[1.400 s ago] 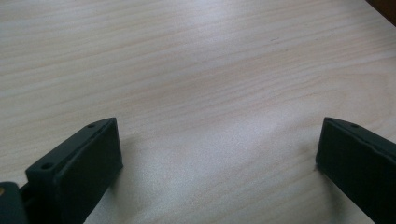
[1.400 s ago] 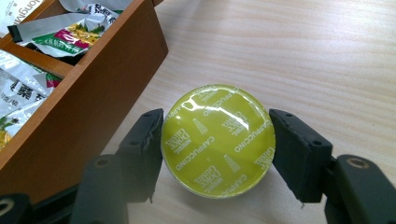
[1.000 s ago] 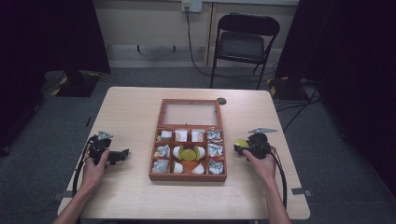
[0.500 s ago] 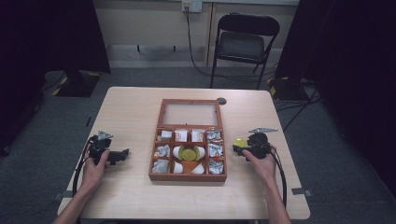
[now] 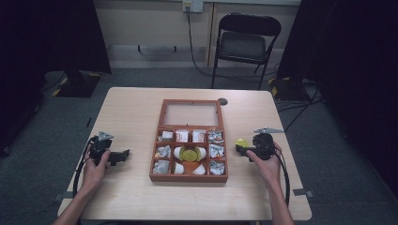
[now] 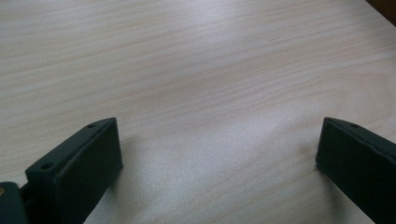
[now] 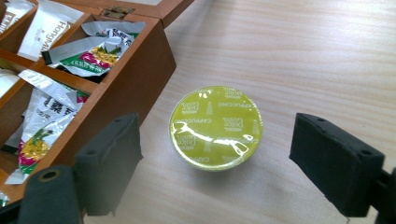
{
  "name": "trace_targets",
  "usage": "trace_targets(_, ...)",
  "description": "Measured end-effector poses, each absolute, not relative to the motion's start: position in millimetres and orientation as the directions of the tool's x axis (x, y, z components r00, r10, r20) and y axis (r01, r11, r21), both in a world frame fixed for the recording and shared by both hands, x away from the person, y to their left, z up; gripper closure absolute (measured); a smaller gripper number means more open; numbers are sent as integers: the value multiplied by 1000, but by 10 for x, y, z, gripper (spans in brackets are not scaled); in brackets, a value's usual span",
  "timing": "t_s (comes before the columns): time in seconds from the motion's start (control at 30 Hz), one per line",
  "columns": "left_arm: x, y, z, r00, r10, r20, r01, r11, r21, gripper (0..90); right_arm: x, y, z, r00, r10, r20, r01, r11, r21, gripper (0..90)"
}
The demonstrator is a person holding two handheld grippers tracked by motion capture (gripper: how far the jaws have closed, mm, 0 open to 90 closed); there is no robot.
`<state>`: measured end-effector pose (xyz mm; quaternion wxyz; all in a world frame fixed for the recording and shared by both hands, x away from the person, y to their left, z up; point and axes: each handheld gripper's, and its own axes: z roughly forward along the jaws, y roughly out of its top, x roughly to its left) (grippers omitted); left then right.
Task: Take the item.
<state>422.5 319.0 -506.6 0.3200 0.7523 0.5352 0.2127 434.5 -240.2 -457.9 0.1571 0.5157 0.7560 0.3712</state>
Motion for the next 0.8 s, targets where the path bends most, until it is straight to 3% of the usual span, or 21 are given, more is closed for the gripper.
trace_targets(0.8, 4226, 3190, -5066, 337, 941, -22, 668, -223, 710, 0, 3951, -2659, -4410, -376, 920, 116, 647, 171, 743, 181)
